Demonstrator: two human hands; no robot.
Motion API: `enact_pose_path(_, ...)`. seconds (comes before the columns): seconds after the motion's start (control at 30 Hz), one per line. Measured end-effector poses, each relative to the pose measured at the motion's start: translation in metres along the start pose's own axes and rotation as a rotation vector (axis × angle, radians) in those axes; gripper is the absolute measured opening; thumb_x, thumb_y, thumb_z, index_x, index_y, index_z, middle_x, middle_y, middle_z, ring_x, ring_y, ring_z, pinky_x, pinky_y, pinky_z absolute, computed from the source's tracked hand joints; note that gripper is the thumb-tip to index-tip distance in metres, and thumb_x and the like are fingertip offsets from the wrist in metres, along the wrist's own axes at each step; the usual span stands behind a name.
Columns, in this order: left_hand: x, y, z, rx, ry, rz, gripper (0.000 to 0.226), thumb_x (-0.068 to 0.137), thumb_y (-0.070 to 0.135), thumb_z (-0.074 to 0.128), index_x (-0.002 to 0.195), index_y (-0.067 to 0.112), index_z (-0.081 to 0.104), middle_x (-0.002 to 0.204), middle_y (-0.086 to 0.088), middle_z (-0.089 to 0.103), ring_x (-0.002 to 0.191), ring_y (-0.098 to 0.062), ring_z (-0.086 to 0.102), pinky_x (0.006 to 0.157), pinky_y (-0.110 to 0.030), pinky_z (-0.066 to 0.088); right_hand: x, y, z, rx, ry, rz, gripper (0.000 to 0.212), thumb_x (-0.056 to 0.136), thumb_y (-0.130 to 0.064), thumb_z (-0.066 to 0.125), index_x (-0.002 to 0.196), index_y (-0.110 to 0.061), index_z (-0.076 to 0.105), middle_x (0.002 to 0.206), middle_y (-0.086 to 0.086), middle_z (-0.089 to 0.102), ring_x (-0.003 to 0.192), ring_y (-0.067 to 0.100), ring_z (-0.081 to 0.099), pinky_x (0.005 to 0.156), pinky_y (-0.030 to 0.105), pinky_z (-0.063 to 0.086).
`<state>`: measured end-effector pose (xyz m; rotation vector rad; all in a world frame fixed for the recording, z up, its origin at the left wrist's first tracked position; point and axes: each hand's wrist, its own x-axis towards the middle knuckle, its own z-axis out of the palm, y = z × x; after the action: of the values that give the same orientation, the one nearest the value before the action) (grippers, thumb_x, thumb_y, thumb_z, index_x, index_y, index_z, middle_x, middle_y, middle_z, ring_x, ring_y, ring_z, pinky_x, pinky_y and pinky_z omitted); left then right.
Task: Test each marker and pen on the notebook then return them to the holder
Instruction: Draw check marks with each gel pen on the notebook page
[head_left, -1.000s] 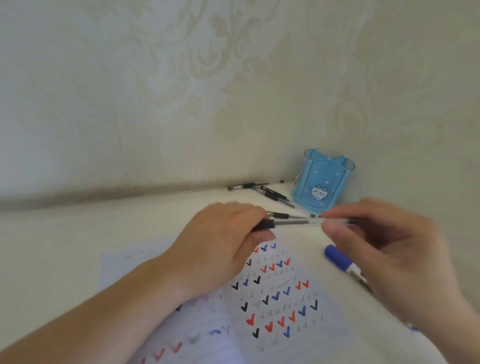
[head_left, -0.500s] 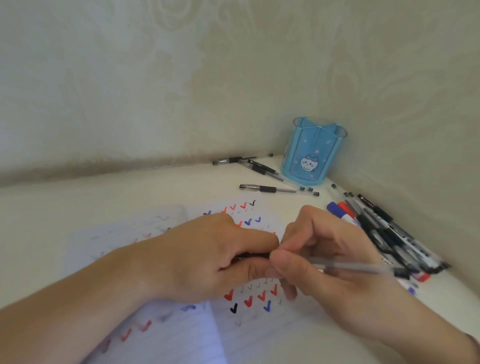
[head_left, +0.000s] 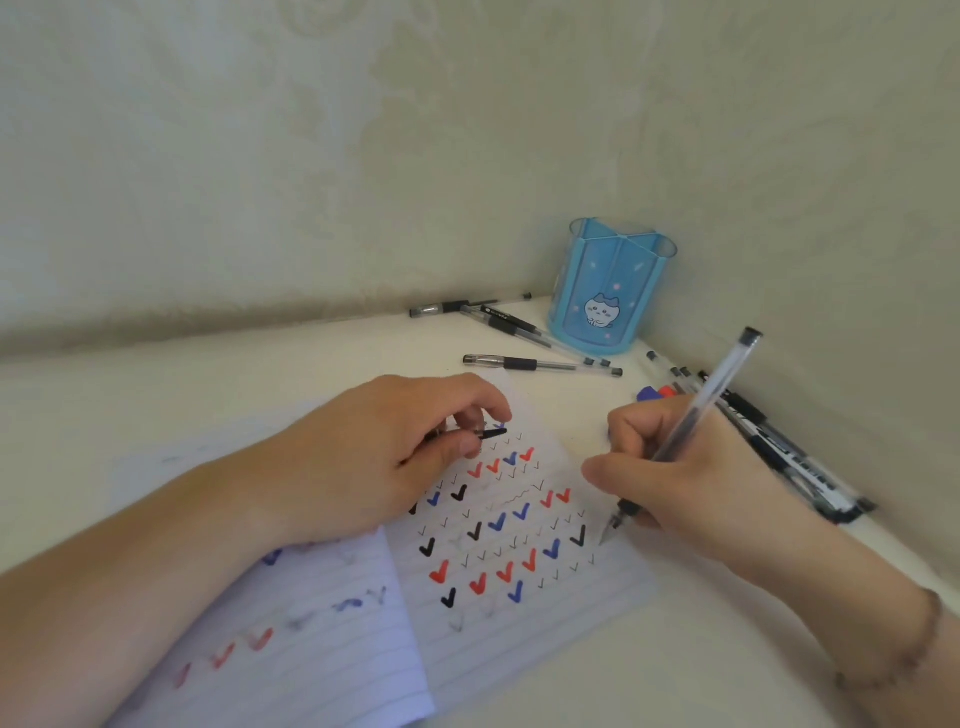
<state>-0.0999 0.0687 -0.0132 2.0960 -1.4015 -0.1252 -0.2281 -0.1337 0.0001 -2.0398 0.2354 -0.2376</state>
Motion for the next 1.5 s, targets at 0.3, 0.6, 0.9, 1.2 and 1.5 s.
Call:
enact_pose_path(0.3,0.000,-0.002,0.000,0.038,0.007,0.013,0.024,0.099,0.030,0.047,0.117,0.045,0.052,0.099,0.026,0.064,0.092,-0.002,0.060,0.079,-0.024,0.047,-0.001,0.001,0.000,-0.210,-0.009,0.031,0.035,0.071,-0.002,0.064,0.050,-0.004,0.036,0.049,0.009,0.035,0.045,0.014,0.033,0.046,0.023,0.030)
enact_pose_path(0.6,-0.001,0.000,0.000,0.008,0.004,0.006,0.023,0.098,0.029,0.049,0.116,0.045,0.053,0.101,0.024,0.065,0.089,0.000,0.059,0.075,-0.016,0.044,0.001,0.001,-0.001,-0.188,0.036,0.030,0.037,0.071,0.001,0.062,0.049,-0.006,0.033,0.047,0.006,0.033,0.044,0.015,0.030,0.043,0.022,0.027)
enact_pose_path(0.9,0.003,0.004,-0.003,-0.233,0.072,-0.064,0.018,0.081,0.031,0.075,0.094,0.039,0.067,0.085,0.021,0.072,0.079,0.004,0.067,0.071,-0.010,0.050,-0.007,-0.012,-0.001,0.400,-0.035,-0.175,0.013,0.061,-0.024,0.077,0.063,-0.013,0.071,0.053,0.014,0.062,0.042,0.025,0.051,0.039,0.019,0.031)
enact_pose_path(1.2,0.002,0.011,-0.005,-0.355,0.136,-0.026,0.013,0.083,0.016,0.073,0.092,0.025,0.069,0.079,0.014,0.073,0.068,-0.007,0.071,0.069,-0.017,0.055,-0.008,-0.013,0.004,0.431,0.040,-0.164,0.016,0.073,-0.007,0.061,0.066,-0.021,0.065,0.065,0.018,0.069,0.046,0.030,0.060,0.037,0.020,0.031)
enact_pose_path(1.5,-0.002,0.020,-0.001,-0.474,0.152,0.058,0.013,0.084,0.016,0.070,0.096,0.021,0.066,0.077,0.006,0.073,0.058,-0.010,0.068,0.057,-0.017,0.051,-0.010,-0.009,0.014,0.404,0.031,-0.226,0.038,0.054,-0.048,0.086,0.073,-0.018,0.075,0.058,0.009,0.068,0.040,0.021,0.056,0.039,0.020,0.035)
